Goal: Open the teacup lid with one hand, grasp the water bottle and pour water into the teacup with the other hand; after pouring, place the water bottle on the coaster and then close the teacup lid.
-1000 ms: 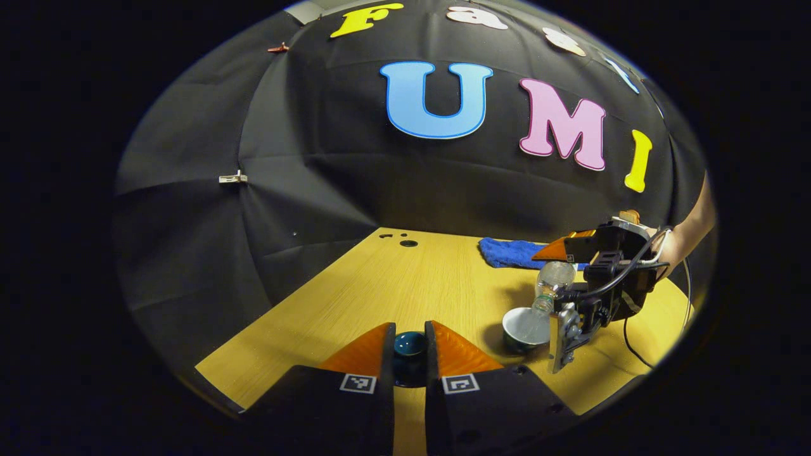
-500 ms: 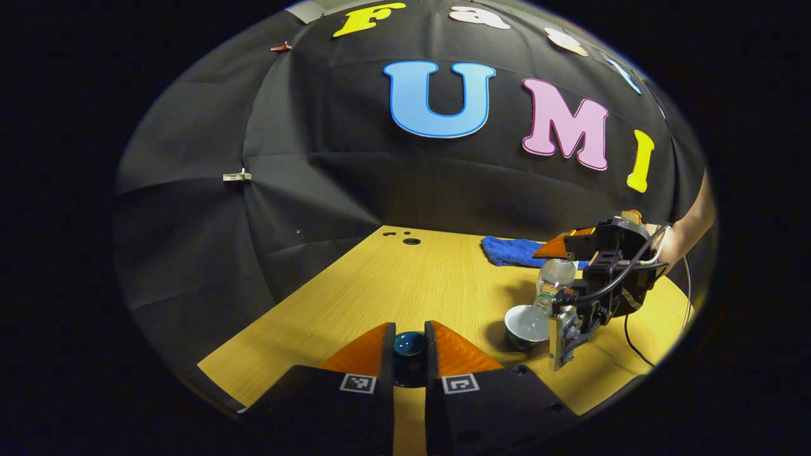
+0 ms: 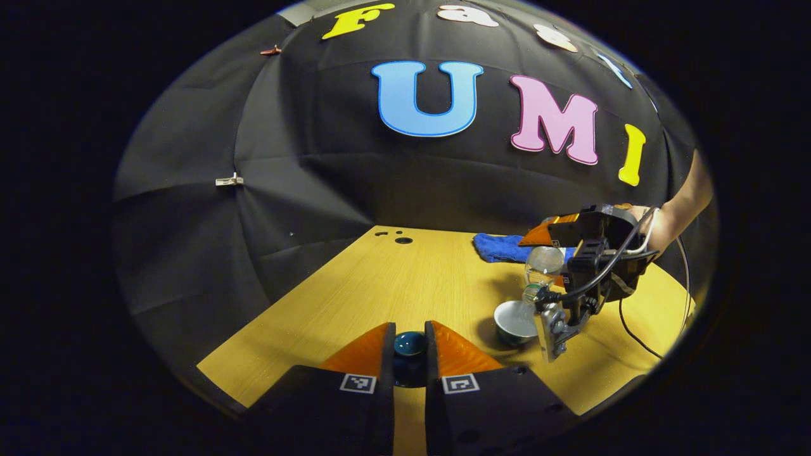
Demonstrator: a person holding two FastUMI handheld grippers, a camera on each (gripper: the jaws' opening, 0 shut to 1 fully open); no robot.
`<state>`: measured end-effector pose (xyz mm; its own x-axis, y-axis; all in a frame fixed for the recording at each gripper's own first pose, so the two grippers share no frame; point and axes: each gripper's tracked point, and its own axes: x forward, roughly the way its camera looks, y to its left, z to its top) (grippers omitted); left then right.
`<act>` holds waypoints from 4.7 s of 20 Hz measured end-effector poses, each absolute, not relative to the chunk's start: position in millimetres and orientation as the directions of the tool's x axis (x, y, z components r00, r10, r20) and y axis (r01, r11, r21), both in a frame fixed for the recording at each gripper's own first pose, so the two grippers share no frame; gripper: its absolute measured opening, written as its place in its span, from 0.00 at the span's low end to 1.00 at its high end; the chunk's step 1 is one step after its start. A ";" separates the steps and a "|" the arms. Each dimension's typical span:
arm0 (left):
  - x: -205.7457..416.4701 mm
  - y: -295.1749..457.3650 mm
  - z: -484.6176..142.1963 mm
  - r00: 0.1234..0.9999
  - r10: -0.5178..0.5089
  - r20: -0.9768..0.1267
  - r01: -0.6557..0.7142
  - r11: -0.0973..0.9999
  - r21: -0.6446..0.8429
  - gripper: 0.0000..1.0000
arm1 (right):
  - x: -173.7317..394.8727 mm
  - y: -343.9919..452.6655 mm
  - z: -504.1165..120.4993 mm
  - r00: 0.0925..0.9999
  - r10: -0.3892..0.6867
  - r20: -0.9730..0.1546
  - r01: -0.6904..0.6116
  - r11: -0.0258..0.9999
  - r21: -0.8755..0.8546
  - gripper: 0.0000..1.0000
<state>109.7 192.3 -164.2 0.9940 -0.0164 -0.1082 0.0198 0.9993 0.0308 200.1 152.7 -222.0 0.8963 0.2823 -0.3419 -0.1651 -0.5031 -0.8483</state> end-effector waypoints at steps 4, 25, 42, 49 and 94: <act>111.9 187.8 -163.0 0.994 -0.022 -0.106 0.024 1.000 0.018 0.20 | 201.8 158.8 -220.5 0.886 0.314 -0.341 -0.131 -0.537 -0.834 0.73; 107.7 200.4 -162.7 0.995 0.013 -0.096 -0.010 1.000 0.030 0.24 | 203.0 181.6 -207.6 0.849 0.407 -0.335 0.001 -0.636 -0.772 0.72; 102.9 190.7 -162.7 0.996 0.018 -0.089 -0.016 0.999 0.029 0.23 | 202.1 173.6 -208.9 0.868 0.369 -0.331 -0.055 -0.591 -0.804 0.73; 95.7 195.1 -160.4 0.994 0.043 -0.097 -0.042 0.999 0.021 0.24 | 198.2 150.4 -216.9 0.902 0.262 -0.342 -0.219 -0.407 -0.887 0.73; 152.1 126.9 -114.5 0.994 -0.104 -0.047 0.103 0.995 -0.010 0.20 | 253.8 -24.6 -231.9 0.972 -0.049 -0.229 0.058 0.998 0.035 0.79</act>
